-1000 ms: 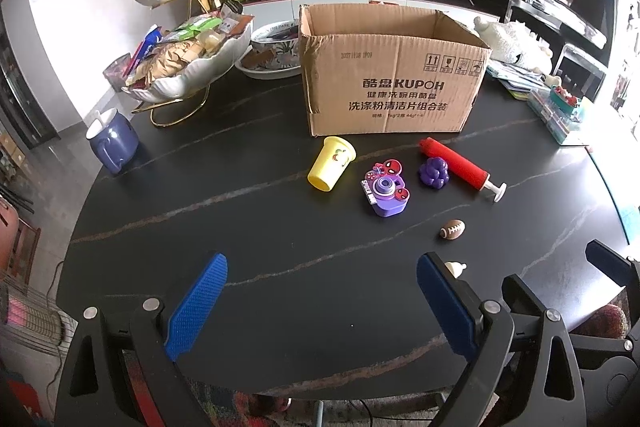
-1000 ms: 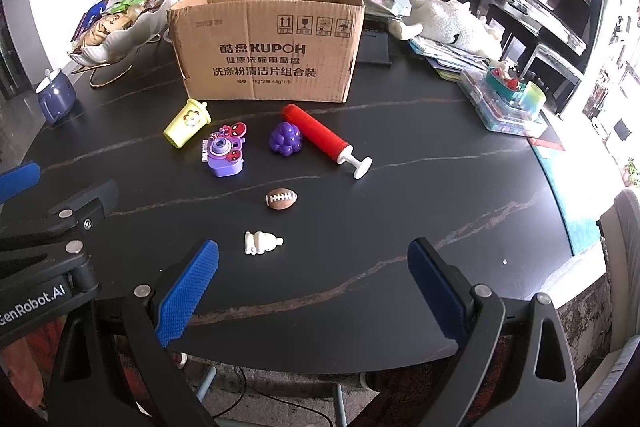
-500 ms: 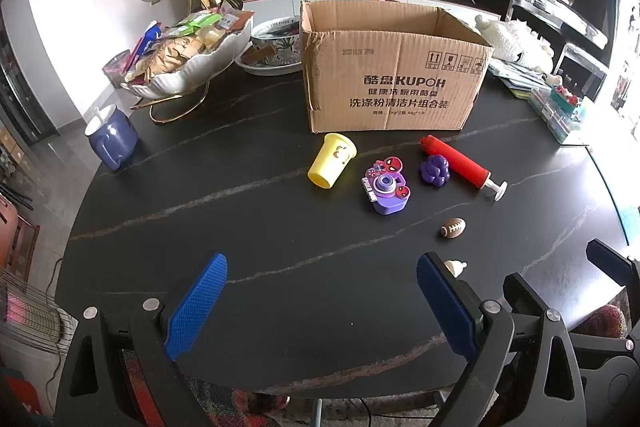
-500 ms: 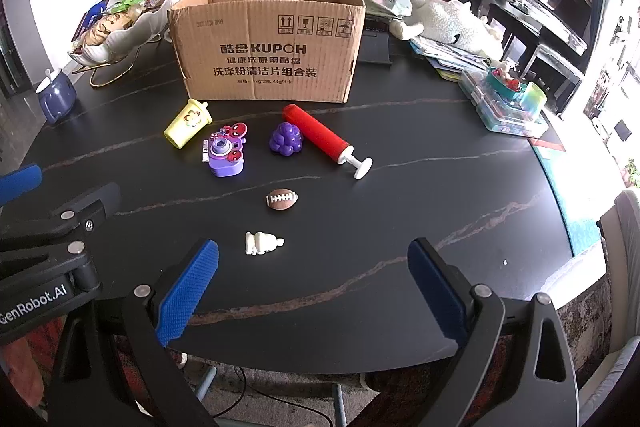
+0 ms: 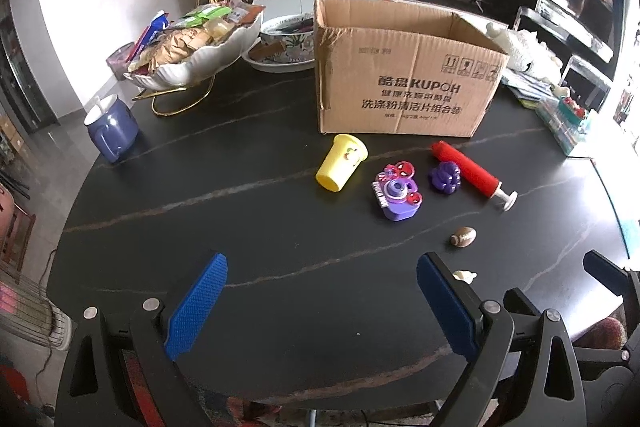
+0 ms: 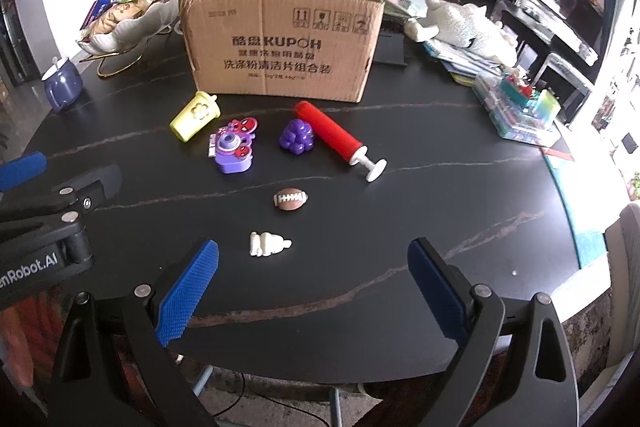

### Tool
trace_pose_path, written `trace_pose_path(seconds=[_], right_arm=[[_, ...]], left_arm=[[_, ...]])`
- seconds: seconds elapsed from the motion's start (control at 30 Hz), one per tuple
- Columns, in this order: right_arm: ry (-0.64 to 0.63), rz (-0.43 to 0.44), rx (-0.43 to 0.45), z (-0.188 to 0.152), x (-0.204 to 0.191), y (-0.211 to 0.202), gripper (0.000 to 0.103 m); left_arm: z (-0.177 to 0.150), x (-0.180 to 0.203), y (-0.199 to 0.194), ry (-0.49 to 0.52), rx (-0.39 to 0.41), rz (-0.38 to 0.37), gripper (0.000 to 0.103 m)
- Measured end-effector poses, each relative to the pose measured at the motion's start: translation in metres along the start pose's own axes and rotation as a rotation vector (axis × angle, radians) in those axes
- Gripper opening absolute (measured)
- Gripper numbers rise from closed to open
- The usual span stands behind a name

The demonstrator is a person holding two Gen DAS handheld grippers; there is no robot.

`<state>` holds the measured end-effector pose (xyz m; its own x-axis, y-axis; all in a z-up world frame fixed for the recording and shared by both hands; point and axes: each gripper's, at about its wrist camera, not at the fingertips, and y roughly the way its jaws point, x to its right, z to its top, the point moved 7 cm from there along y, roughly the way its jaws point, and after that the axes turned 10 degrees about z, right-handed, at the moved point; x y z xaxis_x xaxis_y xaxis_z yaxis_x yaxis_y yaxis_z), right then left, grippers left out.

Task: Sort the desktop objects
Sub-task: 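Move both tools forward toward the toys on the table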

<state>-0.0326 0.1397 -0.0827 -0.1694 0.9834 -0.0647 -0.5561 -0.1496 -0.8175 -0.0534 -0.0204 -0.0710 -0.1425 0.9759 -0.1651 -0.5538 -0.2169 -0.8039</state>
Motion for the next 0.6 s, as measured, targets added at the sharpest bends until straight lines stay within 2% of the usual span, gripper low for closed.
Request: trace_pose_path(seconds=[0.17, 0.37, 0.47, 0.53, 0.6], right_arm=[[-0.003, 0.045, -0.001, 0.001, -0.002, 0.005, 0.09], [-0.013, 0.114, 0.001, 0.002, -0.006, 0.01, 0.081], [-0.019, 0.147, -0.001, 0.003, -0.009, 0.014, 0.08], [-0.024, 0.164, -0.007, 0.003, -0.01, 0.018, 0.079], [-0.038, 0.195, -0.004, 0.004, -0.014, 0.022, 0.077]], left_arm=[[0.008, -0.006, 0.005, -0.031, 0.034, -0.027, 0.094], [0.016, 0.001, 0.013, 0.038, 0.048, -0.023, 0.094], [0.019, 0.006, 0.018, 0.063, 0.059, -0.023, 0.094], [0.02, 0.009, 0.023, 0.081, 0.066, -0.019, 0.081], [0.02, 0.012, 0.03, 0.096, 0.059, -0.027, 0.079]])
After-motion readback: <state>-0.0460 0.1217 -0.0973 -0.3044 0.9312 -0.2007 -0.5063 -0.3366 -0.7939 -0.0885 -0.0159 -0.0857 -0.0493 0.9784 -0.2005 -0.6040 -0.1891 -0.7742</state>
